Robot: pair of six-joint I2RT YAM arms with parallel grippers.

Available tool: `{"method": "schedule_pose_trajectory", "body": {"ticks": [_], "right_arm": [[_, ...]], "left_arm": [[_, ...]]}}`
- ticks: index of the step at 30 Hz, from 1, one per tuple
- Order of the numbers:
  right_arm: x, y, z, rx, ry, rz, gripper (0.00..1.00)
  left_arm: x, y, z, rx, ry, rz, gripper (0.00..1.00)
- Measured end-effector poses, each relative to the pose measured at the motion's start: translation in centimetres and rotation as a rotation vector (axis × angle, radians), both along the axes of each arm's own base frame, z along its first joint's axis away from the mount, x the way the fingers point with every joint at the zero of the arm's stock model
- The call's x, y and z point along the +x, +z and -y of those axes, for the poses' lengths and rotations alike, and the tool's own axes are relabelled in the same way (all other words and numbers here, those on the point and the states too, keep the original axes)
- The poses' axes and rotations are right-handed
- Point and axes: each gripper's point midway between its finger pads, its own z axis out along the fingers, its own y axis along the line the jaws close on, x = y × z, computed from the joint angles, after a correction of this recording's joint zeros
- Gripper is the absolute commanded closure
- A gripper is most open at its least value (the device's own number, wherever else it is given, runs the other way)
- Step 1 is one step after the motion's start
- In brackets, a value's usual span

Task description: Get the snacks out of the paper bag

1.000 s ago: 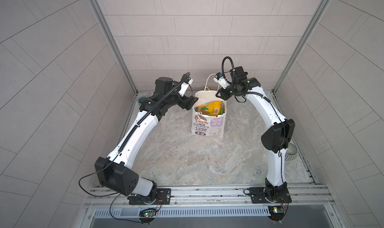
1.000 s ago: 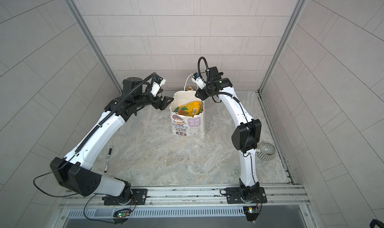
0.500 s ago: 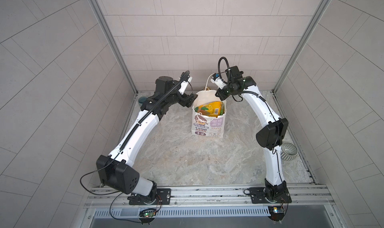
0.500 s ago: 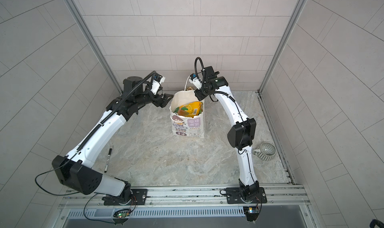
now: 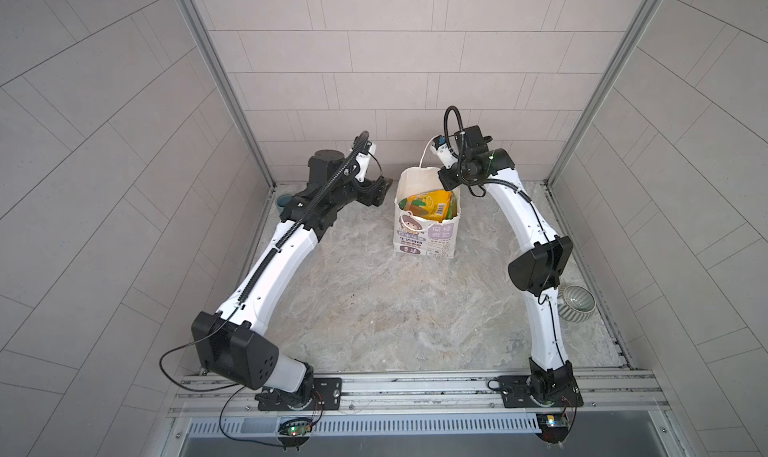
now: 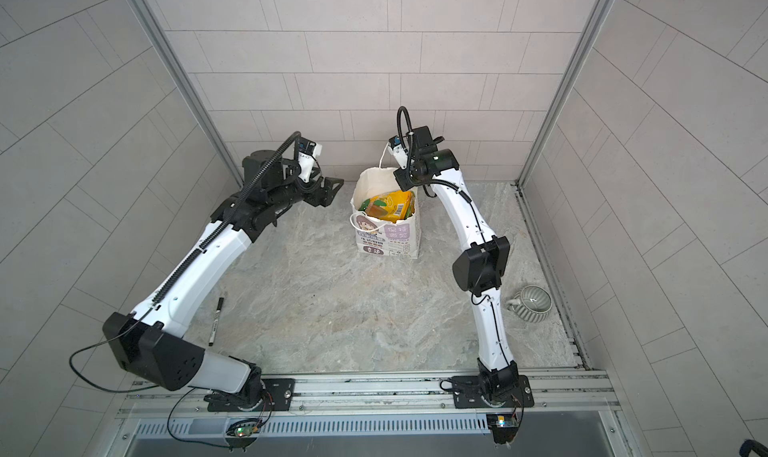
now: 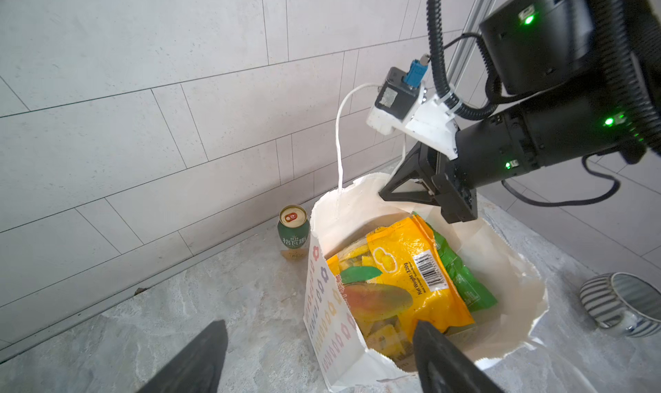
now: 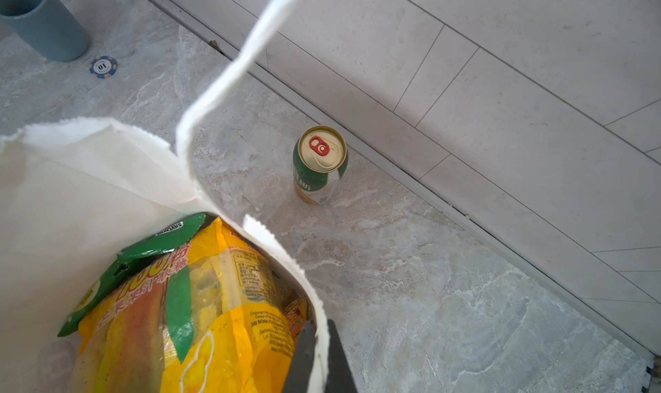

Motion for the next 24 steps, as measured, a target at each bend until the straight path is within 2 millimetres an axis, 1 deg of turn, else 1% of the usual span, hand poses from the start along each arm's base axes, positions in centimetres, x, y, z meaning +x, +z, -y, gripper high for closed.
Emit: {"method": "schedule_pose_trajectory", "body": {"ticks": [2, 4, 6, 8, 10, 13, 15, 18, 20, 24], "right_arm": [[-0.4, 0.0, -0.2, -0.001, 0.009, 0.001, 1.00], [-1.4, 0.2, -0.7, -0.001, 0.030, 0.007, 1.00], [-2.8, 0.5, -1.3, -0.002, 0.055, 0.017, 1.00], [-4.5, 0.9, -1.9, 0.005, 0.088, 0.040, 1.00], [-6.4, 1.4, -2.5, 0.020, 0.122, 0.073, 1.00], [-8.3, 2.2, -2.8, 0.047, 0.162, 0.117, 1.00], [-9.4, 2.4, -2.9, 0.062, 0.190, 0.137, 1.00], [-10.2, 2.3, -3.2, 0.063, 0.216, 0.164, 1.00], [-10.7, 2.2, -3.7, 0.068, 0.229, 0.176, 1.00], [-12.5, 1.5, -4.7, 0.098, 0.247, 0.206, 1.00]], "left_arm": [[-0.5, 0.6, -0.2, -0.019, 0.008, 0.015, 0.18], [-1.2, 1.0, -0.5, -0.045, 0.023, 0.035, 0.18], [-1.9, 0.5, -0.7, -0.066, 0.040, 0.035, 0.20], [-2.7, -0.6, -0.7, -0.081, 0.058, 0.026, 0.22], [-3.7, -2.3, -0.6, -0.087, 0.076, 0.009, 0.24], [-5.5, -5.0, 0.0, -0.079, 0.088, -0.026, 0.25], [-6.9, -6.3, 0.4, -0.074, 0.083, -0.042, 0.25], [-8.6, -7.5, 1.0, -0.069, 0.068, -0.054, 0.26], [-9.5, -7.8, 1.3, -0.068, 0.055, -0.056, 0.27], [-10.4, -8.7, 2.5, -0.049, 0.015, -0.081, 0.27]]}}
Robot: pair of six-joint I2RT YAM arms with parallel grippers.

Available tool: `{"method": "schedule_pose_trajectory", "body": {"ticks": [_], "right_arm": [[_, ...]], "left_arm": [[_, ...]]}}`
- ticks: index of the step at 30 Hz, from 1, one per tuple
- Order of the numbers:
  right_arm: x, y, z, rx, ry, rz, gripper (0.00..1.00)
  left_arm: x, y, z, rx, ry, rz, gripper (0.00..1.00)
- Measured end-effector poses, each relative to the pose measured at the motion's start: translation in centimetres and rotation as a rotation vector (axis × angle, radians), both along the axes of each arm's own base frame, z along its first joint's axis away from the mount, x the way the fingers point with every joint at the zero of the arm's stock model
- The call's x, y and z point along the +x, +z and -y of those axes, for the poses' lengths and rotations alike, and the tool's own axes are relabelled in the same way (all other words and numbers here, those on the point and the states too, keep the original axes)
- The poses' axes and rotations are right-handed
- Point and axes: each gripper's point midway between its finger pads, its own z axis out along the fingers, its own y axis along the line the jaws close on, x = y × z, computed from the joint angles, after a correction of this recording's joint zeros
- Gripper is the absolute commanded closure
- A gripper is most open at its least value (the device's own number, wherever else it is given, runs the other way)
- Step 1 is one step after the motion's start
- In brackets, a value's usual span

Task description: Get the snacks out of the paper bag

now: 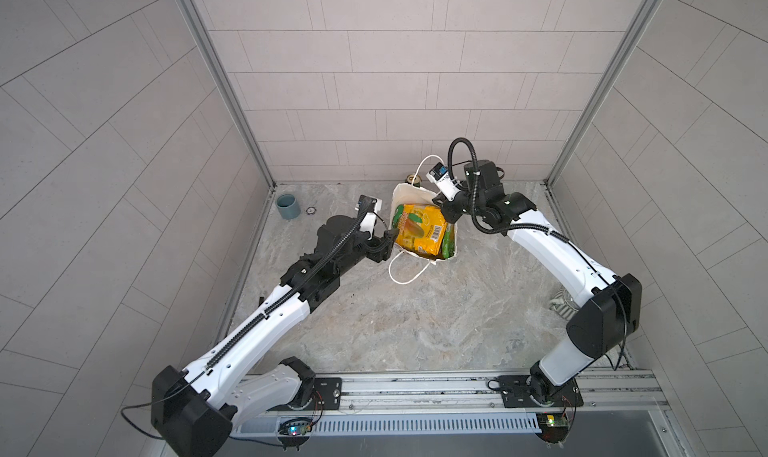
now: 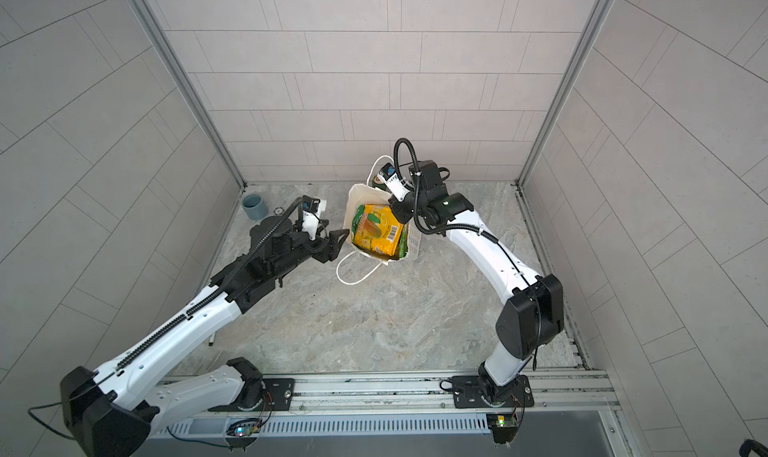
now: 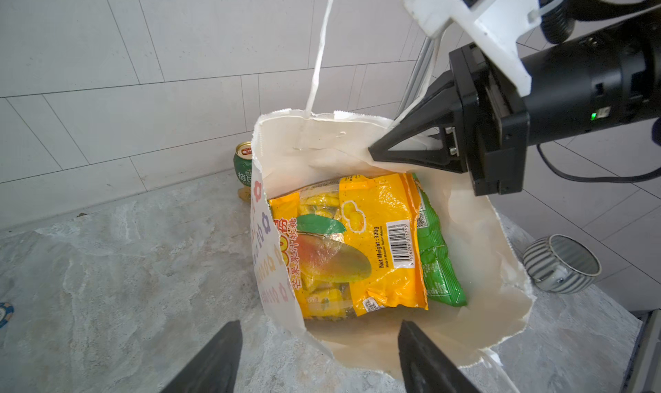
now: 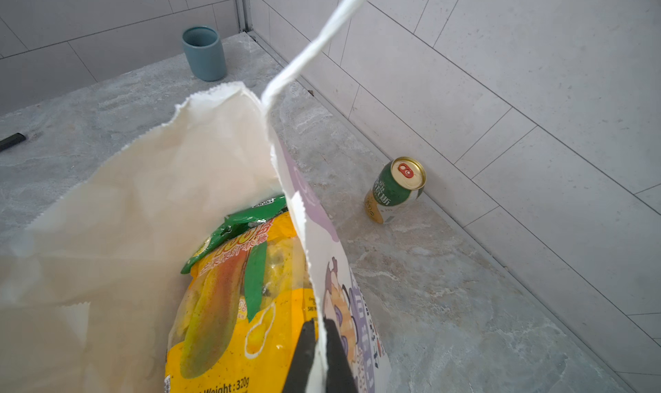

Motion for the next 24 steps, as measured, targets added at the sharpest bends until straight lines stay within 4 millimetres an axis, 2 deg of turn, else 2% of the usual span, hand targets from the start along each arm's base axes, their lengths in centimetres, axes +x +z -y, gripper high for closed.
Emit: {"method": "schedule_pose_trajectory", "body": {"ticks": [3, 6, 12, 17, 21, 24], "right_arm": [[-1.6, -0.3, -1.0, 0.022, 0.015, 0.015, 1.00], [-2.9, -0.2, -1.9, 0.045, 0.023, 0.020, 1.00], [-3.5, -0.3, -2.3, 0.091, 0.006, 0.001, 1.00], [-3.5, -0.3, -2.4, 0.126, -0.012, -0.023, 1.00], [-3.4, -0.2, -2.5, 0.156, -0.030, -0.037, 1.00], [-3.4, -0.2, -2.5, 0.172, -0.039, -0.044, 1.00]], "left_arm": [[-0.4, -1.0, 0.8, 0.036, -0.028, -0.046, 0.27], [-0.9, -1.0, 1.9, 0.054, -0.067, -0.068, 0.27], [-1.6, -0.5, 4.8, 0.068, -0.148, -0.069, 0.27], [-2.1, -3.2, 7.7, 0.105, -0.212, -0.124, 0.27], [-2.2, -5.3, 9.0, 0.129, -0.226, -0.176, 0.27], [-1.7, -6.0, 9.7, 0.141, -0.217, -0.193, 0.26]]}}
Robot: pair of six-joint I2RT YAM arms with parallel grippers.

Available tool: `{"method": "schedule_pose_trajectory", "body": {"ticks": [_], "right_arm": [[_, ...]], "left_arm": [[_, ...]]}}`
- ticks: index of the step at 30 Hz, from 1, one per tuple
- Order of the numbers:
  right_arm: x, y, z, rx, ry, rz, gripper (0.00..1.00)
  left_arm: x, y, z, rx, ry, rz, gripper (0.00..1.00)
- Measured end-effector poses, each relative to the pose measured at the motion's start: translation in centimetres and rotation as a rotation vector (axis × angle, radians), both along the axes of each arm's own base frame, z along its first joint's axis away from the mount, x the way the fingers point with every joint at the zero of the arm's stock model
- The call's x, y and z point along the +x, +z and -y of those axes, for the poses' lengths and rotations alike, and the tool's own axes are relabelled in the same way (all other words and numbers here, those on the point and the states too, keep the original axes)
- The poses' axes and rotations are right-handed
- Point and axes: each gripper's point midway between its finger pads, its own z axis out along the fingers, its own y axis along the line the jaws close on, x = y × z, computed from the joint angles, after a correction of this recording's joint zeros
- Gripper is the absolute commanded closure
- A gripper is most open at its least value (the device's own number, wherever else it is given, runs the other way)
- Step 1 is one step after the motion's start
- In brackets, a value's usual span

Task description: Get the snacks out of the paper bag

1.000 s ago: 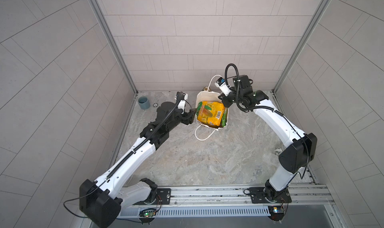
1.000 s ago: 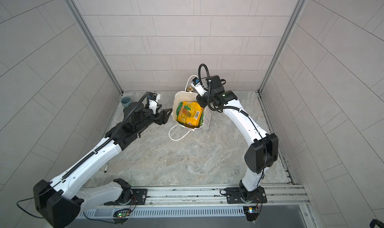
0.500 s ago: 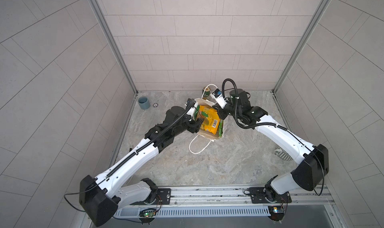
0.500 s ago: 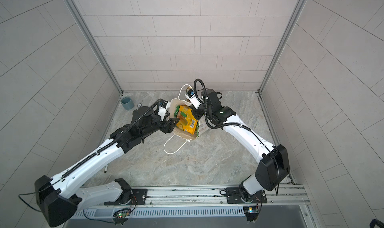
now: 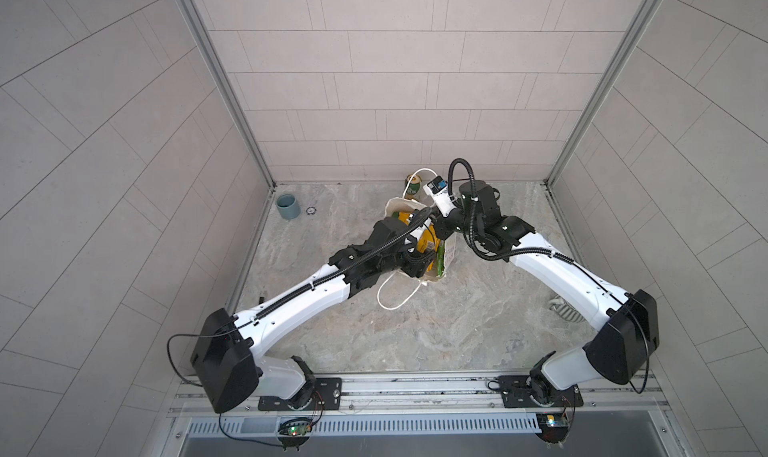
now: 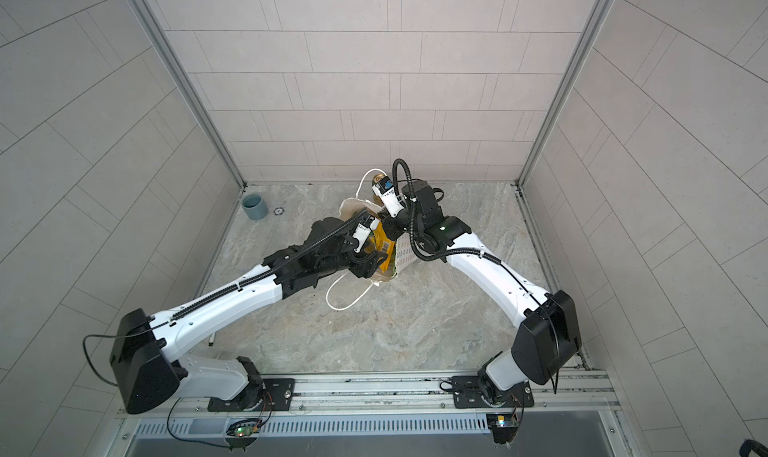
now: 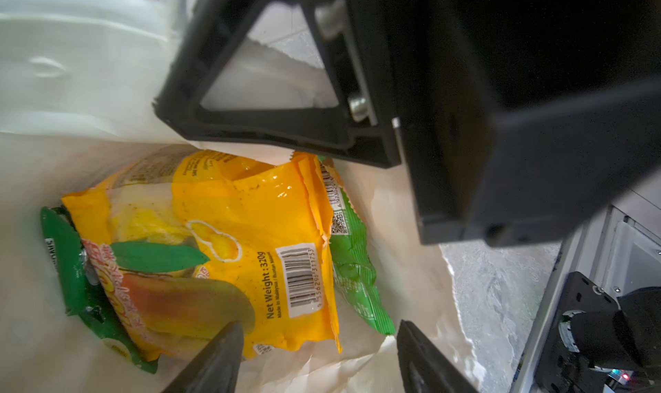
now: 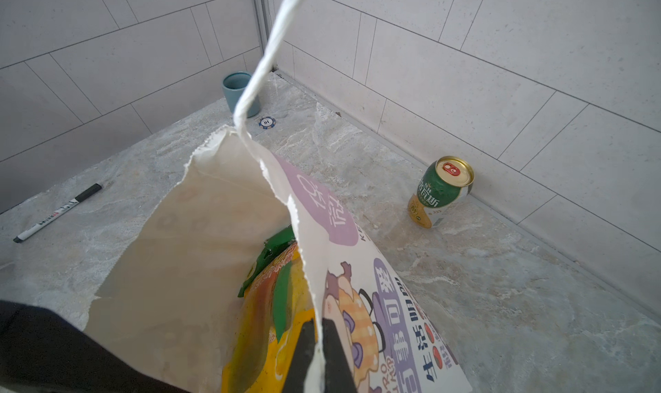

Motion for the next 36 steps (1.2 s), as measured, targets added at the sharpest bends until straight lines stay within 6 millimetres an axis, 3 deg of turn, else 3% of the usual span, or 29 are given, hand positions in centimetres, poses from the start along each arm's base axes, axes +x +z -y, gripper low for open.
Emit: {"method": "schedule_pose_trajectory", "body": {"ticks": [12, 19, 26, 29, 33, 36], "right_arm": [[0.0, -0.1, -0.1, 0.018, -0.008, -0.007, 1.00], [0.1, -0.1, 0.0, 0.022, -0.015, -0.009, 1.00], [0.3, 0.0, 0.4, 0.032, -0.028, -0.003, 1.00], [0.2, -0.1, 0.4, 0.035, -0.028, 0.001, 1.00], [0.2, 0.0, 0.4, 0.037, -0.028, 0.004, 1.00], [0.2, 0.0, 0.4, 0.037, -0.028, 0.004, 1.00]], "left_arm": [[2.2, -3.0, 0.6, 0.073, 0.097, -0.036, 0.26], [2.5, -4.3, 1.1, 0.112, 0.118, -0.055, 0.27], [3.0, -4.8, 1.2, 0.129, 0.157, -0.059, 0.66], [3.0, -4.8, 1.2, 0.129, 0.167, -0.059, 0.87], [3.0, -4.9, 1.1, 0.135, 0.176, -0.053, 0.99], [3.1, -4.8, 1.0, 0.139, 0.180, -0.049, 1.00]]}}
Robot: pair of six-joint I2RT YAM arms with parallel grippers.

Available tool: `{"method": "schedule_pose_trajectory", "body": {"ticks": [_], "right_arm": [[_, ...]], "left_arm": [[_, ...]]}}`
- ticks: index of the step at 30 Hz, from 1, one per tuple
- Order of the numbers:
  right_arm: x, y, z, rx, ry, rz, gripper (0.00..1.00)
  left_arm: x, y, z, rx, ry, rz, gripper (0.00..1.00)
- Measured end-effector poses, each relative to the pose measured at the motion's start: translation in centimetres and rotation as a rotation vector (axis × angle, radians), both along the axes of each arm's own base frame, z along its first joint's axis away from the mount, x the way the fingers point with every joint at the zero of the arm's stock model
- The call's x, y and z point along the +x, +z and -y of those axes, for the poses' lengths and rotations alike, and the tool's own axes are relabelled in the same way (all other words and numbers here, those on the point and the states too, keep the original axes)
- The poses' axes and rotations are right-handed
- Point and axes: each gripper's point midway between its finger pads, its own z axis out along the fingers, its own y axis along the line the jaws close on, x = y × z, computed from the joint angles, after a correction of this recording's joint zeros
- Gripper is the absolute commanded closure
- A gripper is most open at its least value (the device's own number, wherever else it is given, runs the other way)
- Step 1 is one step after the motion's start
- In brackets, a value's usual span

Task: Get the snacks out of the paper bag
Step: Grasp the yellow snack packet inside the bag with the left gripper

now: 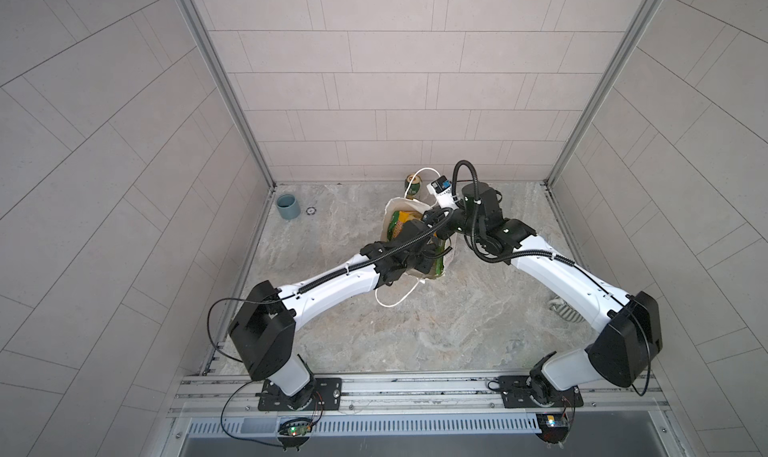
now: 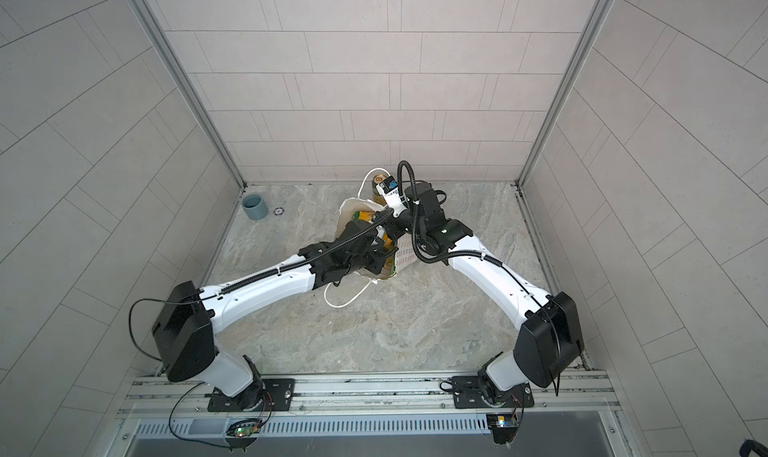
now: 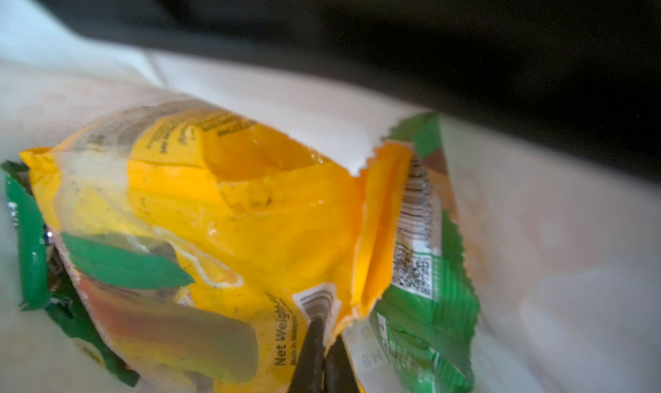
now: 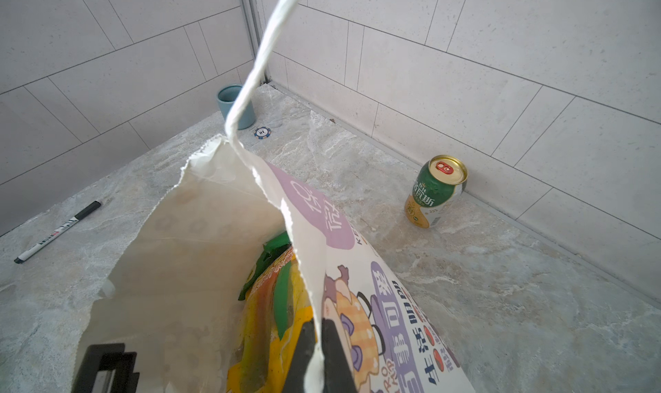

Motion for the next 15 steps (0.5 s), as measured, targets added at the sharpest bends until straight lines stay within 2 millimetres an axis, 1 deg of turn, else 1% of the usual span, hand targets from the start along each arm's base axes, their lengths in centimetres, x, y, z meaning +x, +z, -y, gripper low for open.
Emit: {"method": "schedule_pose_trajectory", "body": {"ticks": [6, 12, 15], "right_arm": [[0.0, 0.0, 0.0, 0.000, 0.001, 0.000, 1.00], [-0.1, 0.1, -0.1, 0.000, 0.002, 0.002, 1.00], [-0.1, 0.1, -0.1, 0.000, 0.001, 0.003, 1.00]], "left_arm": [[-0.1, 0.5, -0.2, 0.006, -0.004, 0.013, 1.00], [-0.6, 2.4, -1.0, -0.009, -0.011, 0.044, 1.00], [-1.1, 3.0, -1.2, -0.015, -0.026, 0.044, 1.00]]}}
